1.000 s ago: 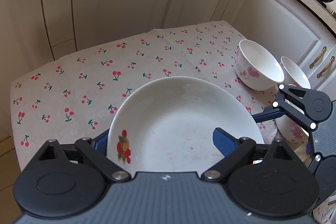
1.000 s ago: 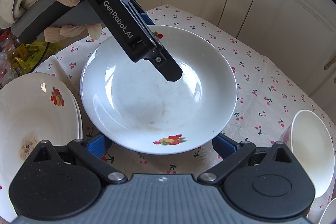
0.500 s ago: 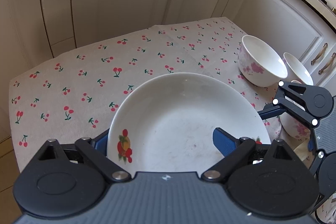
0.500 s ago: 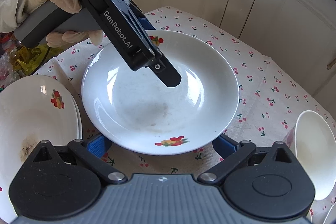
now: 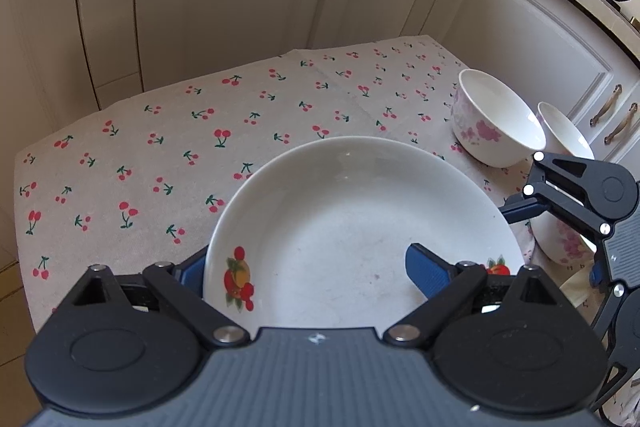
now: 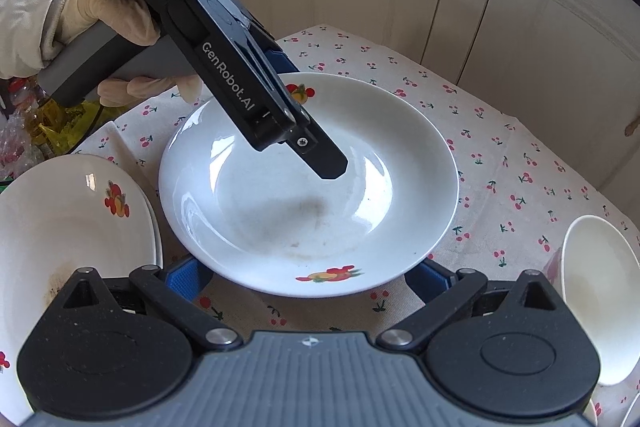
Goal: Organize plates and bowls
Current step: 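Lift and carry the deep plate with the left tool toward the plate stack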
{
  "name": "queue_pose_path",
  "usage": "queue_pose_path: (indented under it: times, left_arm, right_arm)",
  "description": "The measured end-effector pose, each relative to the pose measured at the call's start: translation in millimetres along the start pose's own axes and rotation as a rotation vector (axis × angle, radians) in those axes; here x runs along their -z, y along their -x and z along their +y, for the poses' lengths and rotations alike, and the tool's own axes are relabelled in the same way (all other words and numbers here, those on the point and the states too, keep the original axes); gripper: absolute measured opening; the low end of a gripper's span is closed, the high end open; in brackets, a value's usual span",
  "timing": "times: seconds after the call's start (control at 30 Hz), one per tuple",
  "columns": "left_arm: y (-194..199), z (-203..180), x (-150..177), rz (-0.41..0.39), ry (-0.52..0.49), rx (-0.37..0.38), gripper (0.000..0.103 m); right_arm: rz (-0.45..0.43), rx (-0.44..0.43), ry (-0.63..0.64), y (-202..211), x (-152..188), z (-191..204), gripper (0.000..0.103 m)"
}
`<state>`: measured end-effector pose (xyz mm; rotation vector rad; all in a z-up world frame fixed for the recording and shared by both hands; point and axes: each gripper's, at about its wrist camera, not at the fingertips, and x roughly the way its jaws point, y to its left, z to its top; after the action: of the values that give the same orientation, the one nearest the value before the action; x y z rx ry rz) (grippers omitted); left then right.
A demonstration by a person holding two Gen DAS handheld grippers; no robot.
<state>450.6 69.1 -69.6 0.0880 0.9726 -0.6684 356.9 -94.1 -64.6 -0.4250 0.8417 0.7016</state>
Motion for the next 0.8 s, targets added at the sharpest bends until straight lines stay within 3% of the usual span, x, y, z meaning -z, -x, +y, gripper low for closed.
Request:
queue_pose_path:
  times: [0.4,0.8]
  left_arm:
    - [12,-5,-3,-0.014,-0.007,-0.006,0.096]
    - [53,-38,-1,-0.051,-0.031,-0.024,0.096]
  right_arm:
    - [-0.021,0.010,0.012,9,-1,2,0.103]
    - [-0.065,0.027,0.033,54,1,21,0.103]
